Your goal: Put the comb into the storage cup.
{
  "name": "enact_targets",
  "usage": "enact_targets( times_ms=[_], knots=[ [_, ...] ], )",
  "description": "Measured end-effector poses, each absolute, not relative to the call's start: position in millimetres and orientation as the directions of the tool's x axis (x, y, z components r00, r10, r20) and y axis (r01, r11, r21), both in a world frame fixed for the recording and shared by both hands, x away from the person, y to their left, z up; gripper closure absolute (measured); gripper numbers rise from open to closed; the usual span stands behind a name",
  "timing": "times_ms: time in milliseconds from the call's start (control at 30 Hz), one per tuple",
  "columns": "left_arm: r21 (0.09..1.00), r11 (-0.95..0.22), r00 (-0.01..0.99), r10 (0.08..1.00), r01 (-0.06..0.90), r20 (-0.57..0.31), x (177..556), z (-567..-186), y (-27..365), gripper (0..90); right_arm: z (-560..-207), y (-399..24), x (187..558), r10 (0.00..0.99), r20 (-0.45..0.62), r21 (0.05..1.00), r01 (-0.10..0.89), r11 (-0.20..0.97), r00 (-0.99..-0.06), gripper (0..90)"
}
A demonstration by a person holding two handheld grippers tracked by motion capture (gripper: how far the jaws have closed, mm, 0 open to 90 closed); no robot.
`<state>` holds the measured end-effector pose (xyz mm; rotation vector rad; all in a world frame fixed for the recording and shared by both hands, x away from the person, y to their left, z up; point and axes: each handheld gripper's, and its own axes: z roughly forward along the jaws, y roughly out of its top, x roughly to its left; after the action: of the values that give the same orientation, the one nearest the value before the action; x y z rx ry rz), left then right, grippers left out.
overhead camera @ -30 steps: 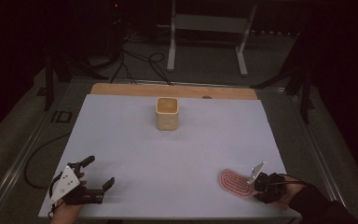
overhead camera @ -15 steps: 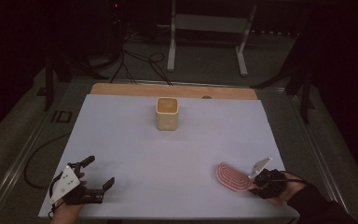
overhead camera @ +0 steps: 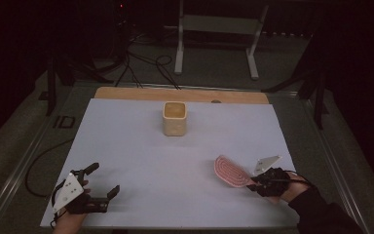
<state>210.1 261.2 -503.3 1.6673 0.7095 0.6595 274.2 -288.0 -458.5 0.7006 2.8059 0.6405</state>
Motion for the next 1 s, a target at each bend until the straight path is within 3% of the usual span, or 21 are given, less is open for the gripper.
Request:
enact_targets(
  times_ms=[433,1000],
  knots=[
    [0.981,-0.162,0.657,0.752,0.111,0.05,210.1,-503.3,262.0,0.0,-450.7,-252.8,293.6,0.444,-0.065,0.579,0.329,0.746,-0.894,70.7],
    [0.98,-0.161,0.658,0.751,0.117,0.045,210.8,-504.2,261.5,0.0,-441.0,-219.2,313.9,0.497,-0.082,0.708,0.301,0.639,-0.864,70.8]
  ],
)
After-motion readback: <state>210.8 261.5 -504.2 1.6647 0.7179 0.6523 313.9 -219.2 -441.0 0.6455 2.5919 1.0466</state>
